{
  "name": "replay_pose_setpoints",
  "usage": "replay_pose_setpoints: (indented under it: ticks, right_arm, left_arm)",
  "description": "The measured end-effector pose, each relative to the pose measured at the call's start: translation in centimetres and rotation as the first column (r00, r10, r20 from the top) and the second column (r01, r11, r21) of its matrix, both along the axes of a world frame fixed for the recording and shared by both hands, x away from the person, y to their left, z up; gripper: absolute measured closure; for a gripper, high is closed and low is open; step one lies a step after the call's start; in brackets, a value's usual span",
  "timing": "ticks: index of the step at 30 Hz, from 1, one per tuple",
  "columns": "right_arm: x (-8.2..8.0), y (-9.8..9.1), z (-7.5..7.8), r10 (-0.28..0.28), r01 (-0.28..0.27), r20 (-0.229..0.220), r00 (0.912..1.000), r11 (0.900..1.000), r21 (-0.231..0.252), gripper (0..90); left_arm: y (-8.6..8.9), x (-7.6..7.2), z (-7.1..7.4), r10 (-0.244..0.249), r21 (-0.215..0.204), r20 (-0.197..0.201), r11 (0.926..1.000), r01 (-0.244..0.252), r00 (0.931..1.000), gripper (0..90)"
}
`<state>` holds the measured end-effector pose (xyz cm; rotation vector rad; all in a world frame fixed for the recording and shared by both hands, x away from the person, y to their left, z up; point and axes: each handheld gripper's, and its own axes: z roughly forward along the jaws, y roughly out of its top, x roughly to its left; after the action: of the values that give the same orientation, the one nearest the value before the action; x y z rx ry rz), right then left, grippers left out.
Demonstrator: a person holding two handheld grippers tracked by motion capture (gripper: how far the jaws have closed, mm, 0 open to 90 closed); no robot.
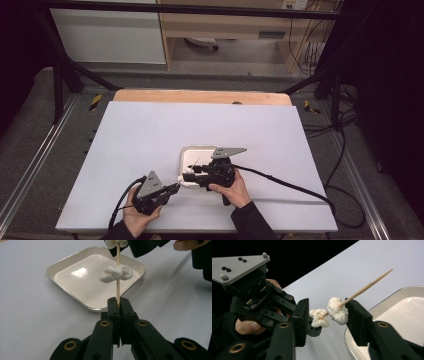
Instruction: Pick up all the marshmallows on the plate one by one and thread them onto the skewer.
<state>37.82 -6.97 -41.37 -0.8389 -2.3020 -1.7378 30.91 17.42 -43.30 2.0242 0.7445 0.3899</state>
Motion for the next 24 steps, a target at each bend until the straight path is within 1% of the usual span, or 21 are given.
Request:
replay_pose_setpoints:
  ticks: [1,2,5,7,9,11,13,15,18,21,24]
  right_arm:
    - [-0.1,-0.1,0.2,-0.034,0.035,0.028,0.9990,0.9993,-0.014,43.0]
    - [0.0,-0.3,0.3,-0.047,0.048,0.042,0.9980,0.9984,-0.028,40.7]
    - [0.2,-0.7,0.9,-0.060,0.064,0.066,0.9960,0.9967,-0.049,33.3]
    - [0.3,-1.0,1.2,-0.073,0.078,0.076,0.9944,0.9948,-0.065,28.4]
    - [0.4,-1.2,1.4,-0.082,0.091,0.097,0.9919,0.9917,-0.090,23.3]
    - [0.6,-1.5,1.5,-0.093,0.106,0.110,0.9896,0.9864,-0.125,18.3]
    - [0.8,-1.9,1.4,-0.099,0.120,0.123,0.9874,0.9772,-0.175,14.4]
    - [0.9,-2.3,1.3,-0.107,0.133,0.132,0.9854,0.9690,-0.208,13.9]
    - [1.1,-3.1,0.8,-0.120,0.154,0.143,0.9825,0.9530,-0.261,13.4]
    - [1.2,-3.8,0.2,-0.123,0.165,0.150,0.9809,0.9355,-0.312,15.4]
    - [1.4,-4.4,-0.5,-0.126,0.168,0.143,0.9817,0.9238,-0.344,18.8]
  left_arm:
    - [0.1,0.0,0.0,0.002,-0.003,-0.002,1.0000,-0.002,1.0000,88.7]
    - [0.2,0.1,0.0,0.005,-0.008,-0.004,1.0000,-0.005,1.0000,88.7]
    - [0.5,0.2,0.0,0.013,-0.016,-0.007,0.9998,-0.013,0.9999,88.7]
    - [0.6,0.2,0.0,0.016,-0.019,-0.007,0.9997,-0.016,0.9998,88.7]
    - [0.7,0.2,0.0,0.016,-0.018,-0.007,0.9997,-0.016,0.9998,88.6]
    - [0.8,0.2,0.1,0.015,-0.017,-0.008,0.9997,-0.015,0.9999,88.6]
    - [0.8,0.2,0.0,0.017,-0.017,-0.012,0.9997,-0.018,0.9998,88.6]
    - [0.8,0.2,0.0,0.017,-0.018,-0.015,0.9997,-0.017,0.9997,88.6]
    - [0.9,0.3,0.0,0.016,-0.015,-0.023,0.9998,-0.016,0.9996,88.6]
    - [0.9,0.3,0.0,0.017,-0.013,-0.025,0.9998,-0.017,0.9995,88.5]
    - [1.0,0.3,0.0,0.017,-0.013,-0.024,0.9998,-0.017,0.9996,88.5]
